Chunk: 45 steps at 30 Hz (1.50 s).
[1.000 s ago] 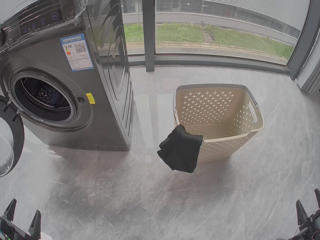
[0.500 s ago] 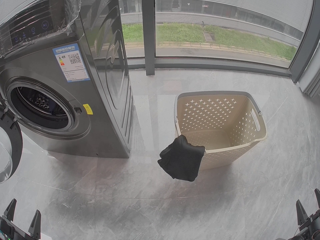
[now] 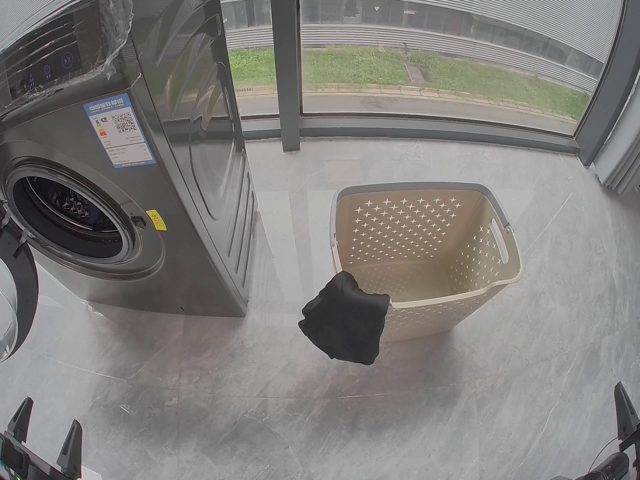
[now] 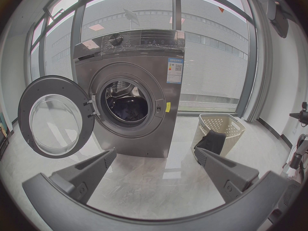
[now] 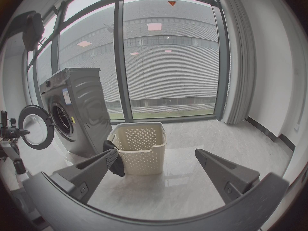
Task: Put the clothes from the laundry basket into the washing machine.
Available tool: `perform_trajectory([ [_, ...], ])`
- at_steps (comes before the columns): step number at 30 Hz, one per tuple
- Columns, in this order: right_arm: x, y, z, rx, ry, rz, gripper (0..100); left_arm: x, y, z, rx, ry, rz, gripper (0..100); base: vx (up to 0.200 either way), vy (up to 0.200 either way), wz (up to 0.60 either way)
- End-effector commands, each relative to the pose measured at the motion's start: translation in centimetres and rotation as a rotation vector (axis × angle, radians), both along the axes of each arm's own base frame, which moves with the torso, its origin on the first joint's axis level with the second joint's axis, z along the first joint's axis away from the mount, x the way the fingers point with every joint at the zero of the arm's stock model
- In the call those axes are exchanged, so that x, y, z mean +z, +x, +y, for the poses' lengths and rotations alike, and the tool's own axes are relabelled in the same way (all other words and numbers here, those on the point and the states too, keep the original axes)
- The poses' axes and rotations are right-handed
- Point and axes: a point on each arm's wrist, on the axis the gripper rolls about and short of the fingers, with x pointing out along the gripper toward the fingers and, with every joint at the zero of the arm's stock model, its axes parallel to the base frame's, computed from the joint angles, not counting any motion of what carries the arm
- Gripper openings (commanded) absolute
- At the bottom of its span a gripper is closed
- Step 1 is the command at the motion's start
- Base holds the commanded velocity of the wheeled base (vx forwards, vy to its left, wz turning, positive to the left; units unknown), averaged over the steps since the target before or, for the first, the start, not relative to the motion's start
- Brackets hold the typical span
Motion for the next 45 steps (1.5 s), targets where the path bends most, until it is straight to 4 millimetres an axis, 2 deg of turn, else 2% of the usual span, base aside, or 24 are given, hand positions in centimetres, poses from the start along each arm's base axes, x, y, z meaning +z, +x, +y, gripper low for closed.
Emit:
perform_trajectory([
  [1,1.7,3.6,0.3,0.140,0.030,0.288,100,-0.5,0.1,0.0,0.001,0.003,0.008,100,0.000,0.000,0.00],
  [6,2.6,9.5,0.6,0.199,0.082,0.512,100,-0.5,0.0,0.0,0.001,0.001,0.006,100,0.000,0.000,0.00],
  [9,1.9,12.7,1.3,0.247,0.075,0.598,100,-0.5,0.1,0.0,0.001,0.001,0.008,100,0.000,0.000,0.00],
  [14,0.7,16.4,2.1,0.273,0.066,0.643,100,-0.5,0.1,0.0,0.001,0.001,0.008,100,0.000,0.000,0.00],
  [18,0.1,18.1,3.7,0.310,0.051,0.643,100,-0.5,0.1,0.0,0.001,0.001,0.008,100,0.000,0.000,0.00],
  [22,-0.6,19.4,6.4,0.289,0.061,0.648,100,-0.5,0.1,0.0,0.001,0.000,0.008,100,0.000,0.000,0.00],
  [23,-0.9,19.8,7.6,0.286,0.071,0.643,100,-0.5,0.1,0.0,0.001,0.000,0.008,100,0.000,0.000,0.00],
  [24,-0.9,19.8,7.8,0.285,0.071,0.642,100,-0.5,0.1,0.0,0.001,0.000,0.008,100,0.000,0.000,0.00],
  [25,-1.3,20.2,8.9,0.285,0.072,0.640,100,-0.5,0.1,0.0,0.001,0.000,0.008,100,0.000,0.000,0.00],
  [26,-1.3,20.2,8.9,0.285,0.072,0.640,100,-0.5,0.1,0.0,0.001,0.000,0.008,100,0.000,0.000,0.00],
  [27,-1.8,20.8,10.0,0.281,0.060,0.636,100,-0.5,0.1,0.0,0.001,0.000,0.008,100,0.000,0.000,0.00],
  [31,-2.7,22.8,11.4,0.253,0.041,0.627,100,-0.5,0.1,0.0,0.001,0.000,0.008,100,0.000,0.000,0.00],
  [35,-2.6,23.5,12.5,0.280,0.045,0.599,100,-0.5,0.1,0.0,0.001,0.000,0.008,100,0.000,0.000,0.00],
  [40,-3.2,25.5,14.5,0.301,0.053,0.587,100,-0.5,0.1,0.0,0.001,0.000,0.008,100,0.000,0.000,0.00],
  [45,-3.4,26.6,15.2,0.305,0.078,0.557,100,-0.5,0.1,0.0,0.001,0.000,0.008,100,0.000,0.000,0.00],
])
